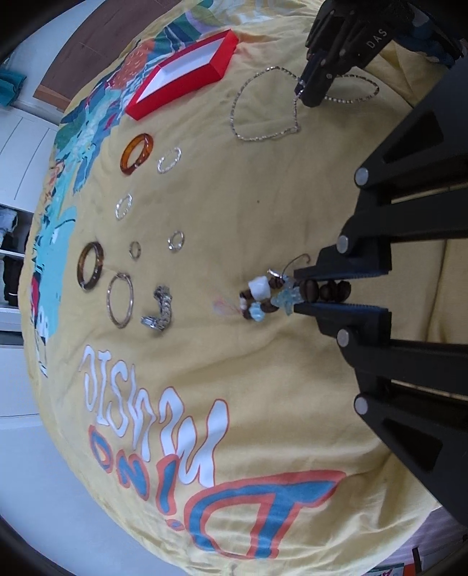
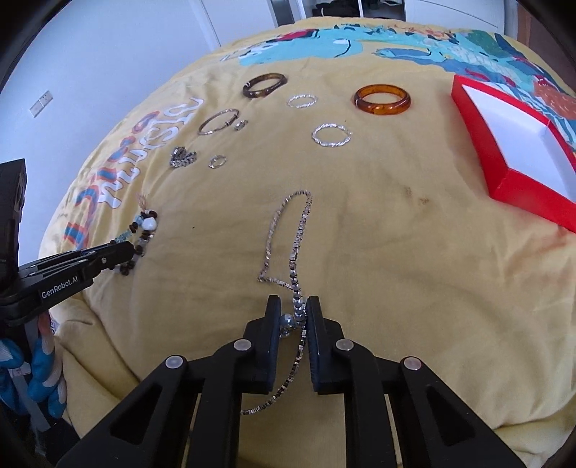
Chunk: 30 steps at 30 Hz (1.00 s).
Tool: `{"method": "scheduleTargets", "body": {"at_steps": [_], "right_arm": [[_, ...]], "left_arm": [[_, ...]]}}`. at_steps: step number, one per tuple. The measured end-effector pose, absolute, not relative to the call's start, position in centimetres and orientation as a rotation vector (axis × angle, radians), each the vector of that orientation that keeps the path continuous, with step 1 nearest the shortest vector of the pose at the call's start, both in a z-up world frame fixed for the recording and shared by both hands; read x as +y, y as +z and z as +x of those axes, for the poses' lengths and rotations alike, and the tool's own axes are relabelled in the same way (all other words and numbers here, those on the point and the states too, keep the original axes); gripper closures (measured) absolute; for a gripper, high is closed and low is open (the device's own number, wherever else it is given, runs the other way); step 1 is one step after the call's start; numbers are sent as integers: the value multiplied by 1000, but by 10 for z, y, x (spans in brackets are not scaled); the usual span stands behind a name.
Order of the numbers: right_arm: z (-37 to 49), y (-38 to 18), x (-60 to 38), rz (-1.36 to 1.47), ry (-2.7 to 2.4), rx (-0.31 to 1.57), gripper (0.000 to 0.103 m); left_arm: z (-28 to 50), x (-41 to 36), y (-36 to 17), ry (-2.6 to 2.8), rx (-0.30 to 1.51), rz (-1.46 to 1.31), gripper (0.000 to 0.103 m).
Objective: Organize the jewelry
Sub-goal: 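Grasp the beaded bracelet with the left tool while the right tool grasps the silver necklace, then carry both into the red box and open both tools to release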
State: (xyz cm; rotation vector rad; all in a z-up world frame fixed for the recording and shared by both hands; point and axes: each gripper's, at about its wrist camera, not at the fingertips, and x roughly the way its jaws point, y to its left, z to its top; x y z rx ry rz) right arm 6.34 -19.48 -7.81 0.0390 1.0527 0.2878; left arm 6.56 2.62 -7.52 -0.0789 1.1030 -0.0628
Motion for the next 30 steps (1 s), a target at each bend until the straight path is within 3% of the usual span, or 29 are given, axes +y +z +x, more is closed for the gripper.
{"method": "scheduleTargets", "body": {"at_steps": [14, 24, 30], "right_arm": [[25, 2, -243, 98, 279, 856, 89], [65, 50, -359, 120, 95, 736, 89], [108, 39, -427, 129, -16, 743, 89]], "left_arm": [[49, -29, -13, -165, 1003, -41, 93], [115, -156, 24, -387, 956, -3, 93], [171, -244, 22, -493, 950, 20, 93]]}}
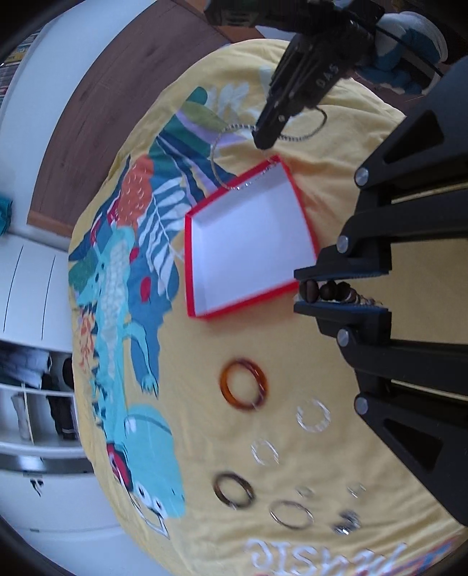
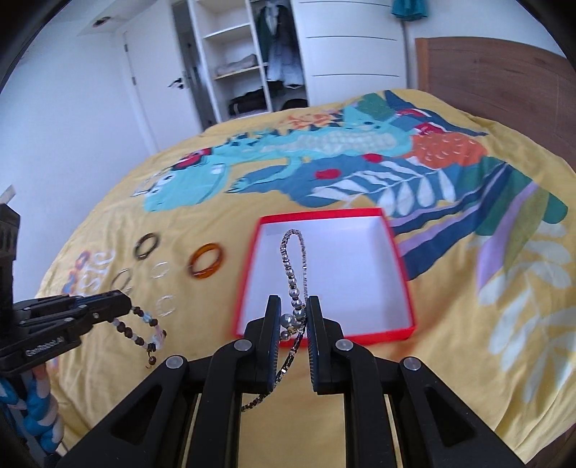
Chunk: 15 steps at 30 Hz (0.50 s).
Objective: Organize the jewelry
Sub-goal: 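Carry both into the red box and open both tools to release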
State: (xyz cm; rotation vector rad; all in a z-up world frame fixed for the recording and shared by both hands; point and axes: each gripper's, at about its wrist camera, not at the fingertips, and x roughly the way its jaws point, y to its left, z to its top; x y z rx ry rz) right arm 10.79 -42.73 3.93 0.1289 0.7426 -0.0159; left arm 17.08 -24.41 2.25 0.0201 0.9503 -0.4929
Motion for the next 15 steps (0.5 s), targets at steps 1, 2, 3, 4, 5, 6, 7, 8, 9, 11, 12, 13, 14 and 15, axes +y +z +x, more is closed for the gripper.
{"method": "scheduleTargets", "body": {"at_steps": [1, 2, 3, 4, 5, 6, 7, 8, 9, 11, 12, 13, 14, 15], "right_arm": [[118, 33, -438, 135, -32, 750, 89], [127, 26, -446, 141, -44, 759, 89], [135, 20, -454, 147, -51, 766, 89], [140, 14, -458, 152, -55, 772, 89], [145, 9, -464, 157, -60, 777, 89], [154, 0, -469, 162, -62, 786, 89], [160, -7, -472, 164, -63, 793, 89], [162, -11, -473, 165, -65, 798, 89], [169, -20, -477, 170, -67, 808, 89], [176, -32, -482, 177, -68, 825, 89], [181, -41, -485, 185, -69, 841, 89], [182, -45, -486, 190, -70, 849, 89], [184, -52, -487, 195, -71, 860, 89], [185, -55, -488, 199, -72, 867, 89]], "left_arm": [[177, -253, 20, -502, 951, 27, 93], [186, -269, 15, -516, 958, 34, 93], [191, -278, 12, -523, 963, 35, 93], [200, -291, 4, -534, 976, 38, 93], [205, -298, -1, -538, 985, 41, 93], [211, -309, -10, -541, 1001, 48, 93], [216, -317, -18, -545, 1017, 55, 93], [218, -322, -24, -546, 1029, 60, 93], [222, -329, -35, -544, 1047, 75, 93], [226, -335, -49, -537, 1069, 93, 93], [228, -338, -58, -529, 1084, 102, 93], [230, -338, -66, -521, 1097, 103, 93], [230, -337, -71, -516, 1108, 104, 93], [231, -336, -78, -511, 1120, 107, 93]]}}
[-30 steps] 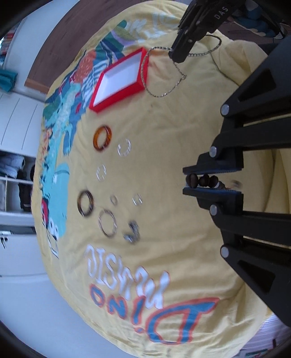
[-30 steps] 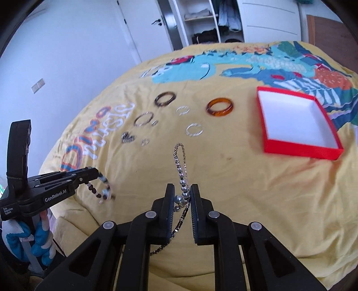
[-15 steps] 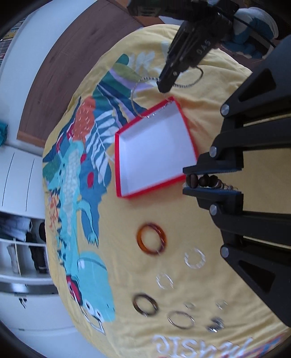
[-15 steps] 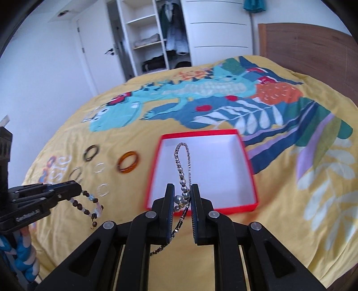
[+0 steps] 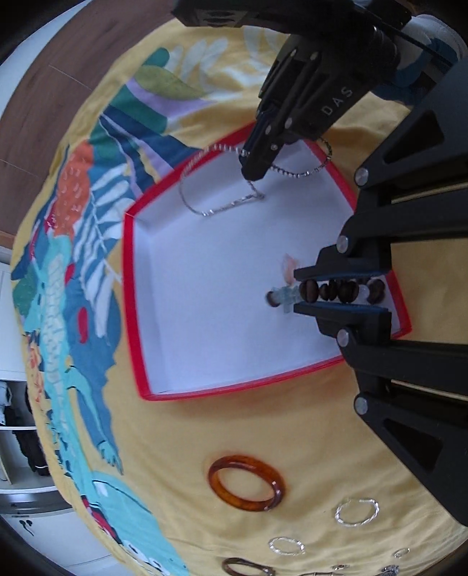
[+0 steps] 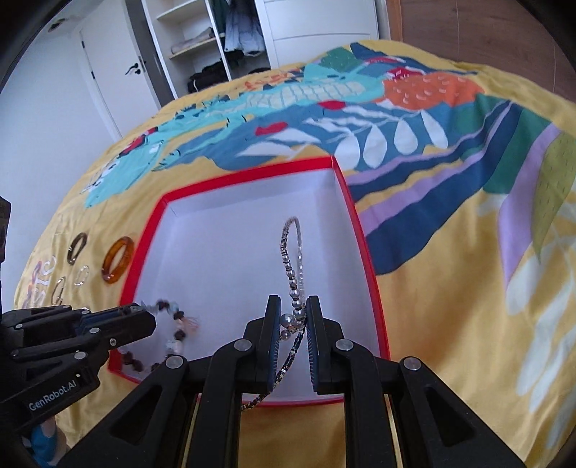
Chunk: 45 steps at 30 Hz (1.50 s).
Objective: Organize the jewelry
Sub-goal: 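Carry both into the red box and open both tools to release, then withdraw both tools from the box toward the remaining rings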
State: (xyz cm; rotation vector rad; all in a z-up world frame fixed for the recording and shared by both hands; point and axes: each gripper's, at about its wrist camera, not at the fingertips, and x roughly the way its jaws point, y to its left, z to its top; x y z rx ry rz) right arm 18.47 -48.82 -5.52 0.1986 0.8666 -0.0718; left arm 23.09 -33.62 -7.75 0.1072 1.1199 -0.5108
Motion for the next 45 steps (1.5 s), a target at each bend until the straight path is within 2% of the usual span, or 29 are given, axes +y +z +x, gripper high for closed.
{"method": "scheduleTargets", "body": {"at_steps": [4, 6, 7, 8, 12, 22, 27, 36, 45], "right_arm": [[183, -65, -491, 193, -83, 879, 88], [180, -65, -493, 200, -96, 871, 78], [178, -63, -493, 203, -100, 864, 66], [177, -61, -493, 203, -103, 861, 60], [166, -48, -491, 195, -103, 843, 54], [110, 12, -466, 157, -140, 791, 52], [73, 44, -425, 127, -139, 767, 44], [7, 83, -345, 59, -105, 708, 39], [-33, 110, -278, -53, -37, 643, 34]], "left_arm": [[230, -336, -91, -485, 1131, 132, 92], [228, -336, -89, -479, 1130, 141, 91], [228, -337, -89, -479, 1129, 144, 88], [226, -336, -86, -480, 1121, 148, 82], [222, -332, -71, -470, 1093, 143, 73], [177, -293, -3, -406, 973, 83, 72], [139, -255, 24, -336, 943, 79, 72], [65, -167, 53, -180, 885, 105, 72], [24, -95, 73, -70, 839, 56, 72]]}}
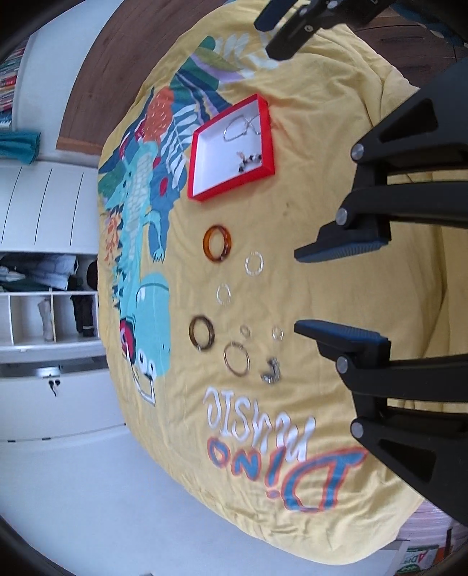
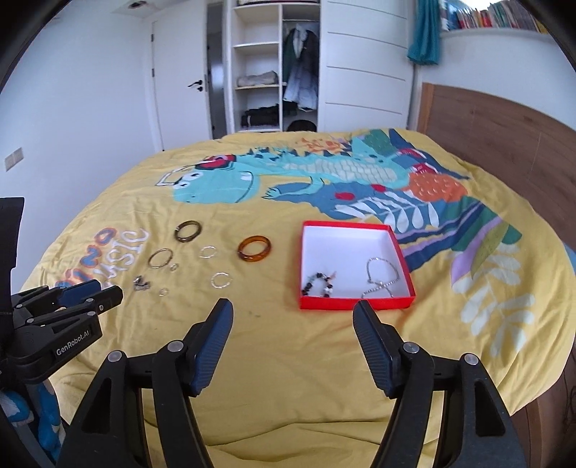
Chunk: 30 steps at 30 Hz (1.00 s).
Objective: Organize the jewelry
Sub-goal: 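Withdraw both tools from the box toward the remaining rings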
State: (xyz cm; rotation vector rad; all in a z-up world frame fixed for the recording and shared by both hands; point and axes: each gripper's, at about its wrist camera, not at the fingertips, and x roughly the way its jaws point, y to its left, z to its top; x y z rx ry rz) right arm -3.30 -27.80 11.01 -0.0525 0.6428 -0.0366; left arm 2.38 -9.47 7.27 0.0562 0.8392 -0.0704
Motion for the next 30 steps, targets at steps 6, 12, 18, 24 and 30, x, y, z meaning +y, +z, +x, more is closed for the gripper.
{"method": "scheduleTargets", "body": {"at_steps": [6, 12, 18, 24, 30], "right_arm": [[-49, 125, -249, -108, -14, 598, 33], [-58, 130, -230, -129, 17, 586, 29], [-56, 124, -222, -133, 44, 595, 29], [-38, 98, -230, -63, 89, 652, 28], [-9, 60, -233, 30, 171, 737, 28]], "left_arm": [[7, -62, 81, -21, 814, 32, 71], [-2, -40, 81, 19, 810, 8, 71], [-4, -17, 71, 68, 817, -25, 71], [7, 12, 51, 107, 864, -86, 71], [30, 28, 18, 92, 937, -116, 71]]}}
